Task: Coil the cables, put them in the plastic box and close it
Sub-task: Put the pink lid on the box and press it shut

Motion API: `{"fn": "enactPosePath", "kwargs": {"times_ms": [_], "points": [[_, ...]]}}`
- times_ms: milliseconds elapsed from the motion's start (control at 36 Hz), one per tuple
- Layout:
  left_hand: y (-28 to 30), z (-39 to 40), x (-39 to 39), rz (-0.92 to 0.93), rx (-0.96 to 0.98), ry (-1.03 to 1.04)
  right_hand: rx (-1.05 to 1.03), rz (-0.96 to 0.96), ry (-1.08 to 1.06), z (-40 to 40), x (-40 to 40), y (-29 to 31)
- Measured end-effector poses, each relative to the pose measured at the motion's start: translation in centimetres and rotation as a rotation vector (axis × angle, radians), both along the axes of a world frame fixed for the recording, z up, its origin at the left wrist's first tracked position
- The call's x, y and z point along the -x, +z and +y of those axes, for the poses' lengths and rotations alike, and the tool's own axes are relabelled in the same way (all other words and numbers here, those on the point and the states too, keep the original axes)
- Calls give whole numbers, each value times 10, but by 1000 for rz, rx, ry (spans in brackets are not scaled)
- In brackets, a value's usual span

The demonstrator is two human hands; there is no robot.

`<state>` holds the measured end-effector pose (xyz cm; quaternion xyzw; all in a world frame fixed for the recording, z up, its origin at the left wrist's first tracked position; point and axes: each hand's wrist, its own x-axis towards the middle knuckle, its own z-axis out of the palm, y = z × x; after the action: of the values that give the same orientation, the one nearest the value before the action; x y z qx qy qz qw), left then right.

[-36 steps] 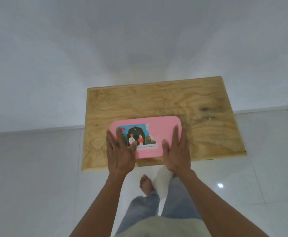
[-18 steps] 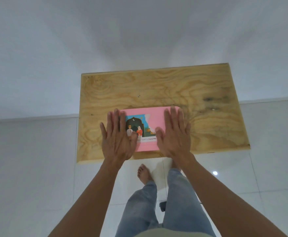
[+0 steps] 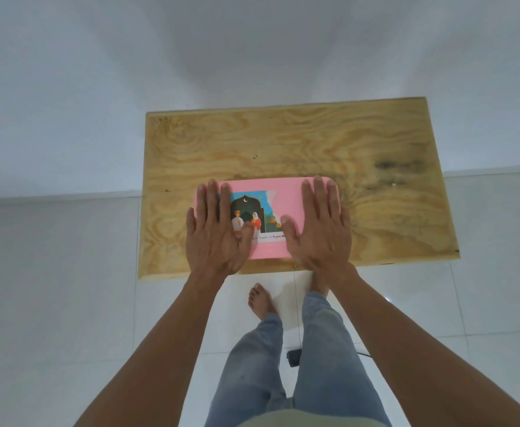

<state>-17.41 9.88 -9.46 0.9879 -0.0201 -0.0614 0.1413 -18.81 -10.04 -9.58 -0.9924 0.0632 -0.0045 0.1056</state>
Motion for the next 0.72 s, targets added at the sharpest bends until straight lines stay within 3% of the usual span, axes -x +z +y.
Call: {"fn": "enactPosePath", "kwargs": {"times_ms": [139,361,722], "points": [[5,-1,14,-26,56,140,-84,21,-131,2,17,7],[12,-2,21,82,310,331,-457,49,-348,4,25,10],[22,-12,-65,-36,356,327,-529,-38,-401,-5,-55,17]]}}
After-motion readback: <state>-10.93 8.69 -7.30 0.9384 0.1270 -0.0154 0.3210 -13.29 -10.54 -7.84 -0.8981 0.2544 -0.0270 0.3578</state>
